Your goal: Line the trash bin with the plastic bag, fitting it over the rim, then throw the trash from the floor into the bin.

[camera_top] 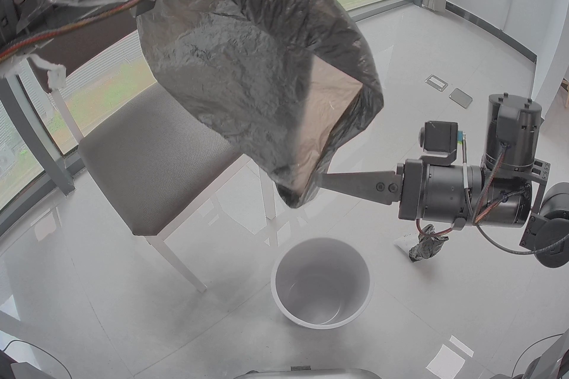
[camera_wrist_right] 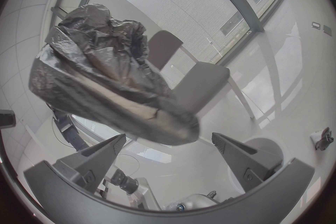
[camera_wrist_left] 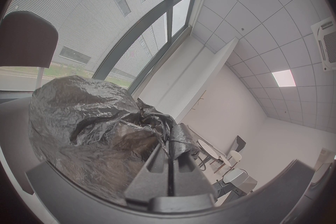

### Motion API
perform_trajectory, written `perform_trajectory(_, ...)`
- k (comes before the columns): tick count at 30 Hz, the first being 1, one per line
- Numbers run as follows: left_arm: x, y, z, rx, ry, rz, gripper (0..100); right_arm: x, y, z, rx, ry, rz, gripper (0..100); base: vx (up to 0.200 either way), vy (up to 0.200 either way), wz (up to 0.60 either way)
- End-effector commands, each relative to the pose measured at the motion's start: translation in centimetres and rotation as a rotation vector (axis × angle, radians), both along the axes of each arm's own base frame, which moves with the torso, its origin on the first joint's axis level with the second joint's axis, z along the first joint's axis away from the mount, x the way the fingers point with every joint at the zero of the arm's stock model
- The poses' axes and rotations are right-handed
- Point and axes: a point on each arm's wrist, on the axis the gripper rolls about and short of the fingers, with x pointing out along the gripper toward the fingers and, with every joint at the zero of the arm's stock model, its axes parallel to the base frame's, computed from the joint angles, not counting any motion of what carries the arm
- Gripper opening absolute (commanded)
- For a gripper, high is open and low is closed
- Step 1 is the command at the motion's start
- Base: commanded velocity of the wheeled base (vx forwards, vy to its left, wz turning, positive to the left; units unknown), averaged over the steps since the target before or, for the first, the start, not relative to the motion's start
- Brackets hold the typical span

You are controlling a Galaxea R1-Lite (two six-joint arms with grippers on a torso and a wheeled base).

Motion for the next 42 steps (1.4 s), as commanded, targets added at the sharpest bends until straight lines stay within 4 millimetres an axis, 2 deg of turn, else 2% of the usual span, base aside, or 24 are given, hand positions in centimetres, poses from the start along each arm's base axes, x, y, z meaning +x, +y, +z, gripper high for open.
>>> perform_trajectory(1,0.0,-0.1,0.0,-0.001,0.0,-0.004,0,-0.4,1.0,0.4,0.009,-0.011,0.034,100,0.0,0.0,0.0)
perform_trajectory(8,-0.2,-0.1,0.1,-0.003,-0.001,-0.009,0,0.2,2.1,-1.1,-0.016,0.022,0.048,100,0.0,0.0,0.0)
perform_trajectory(12,-0.4,0.0,0.3,-0.01,-0.007,-0.011,0,0.3,1.7,-0.4,0.023,-0.015,0.033,100,0.0,0.0,0.0)
perform_trajectory(17,-0.3,0.0,0.1,-0.003,-0.001,-0.009,0,-0.7,-1.1,1.3,0.055,-0.046,-0.022,100,0.0,0.0,0.0)
perform_trajectory(19,-0.3,-0.1,0.0,-0.001,0.001,-0.011,0,-0.8,-1.5,1.5,0.061,-0.052,-0.031,100,0.0,0.0,0.0)
perform_trajectory(20,-0.2,-0.2,-0.1,0.0,0.004,-0.011,0,-1.5,-3.1,2.3,0.08,-0.073,-0.068,100,0.0,0.0,0.0)
perform_trajectory(22,-0.2,-0.3,-0.2,0.005,0.006,-0.011,0,-1.6,-4.2,2.7,0.093,-0.078,-0.099,100,0.0,0.0,0.0)
perform_trajectory(29,0.0,-0.5,-0.5,0.012,0.014,-0.013,0,0.3,-7.2,2.6,0.088,-0.084,-0.236,100,0.0,0.0,0.0)
perform_trajectory(34,-0.1,-0.6,-0.4,0.012,0.012,-0.02,0,2.1,-8.0,1.7,0.07,-0.049,-0.291,100,0.0,0.0,0.0)
perform_trajectory(42,-0.1,-0.6,-0.5,0.014,0.014,-0.017,0,3.4,-8.4,1.8,0.091,-0.028,-0.323,100,0.0,0.0,0.0)
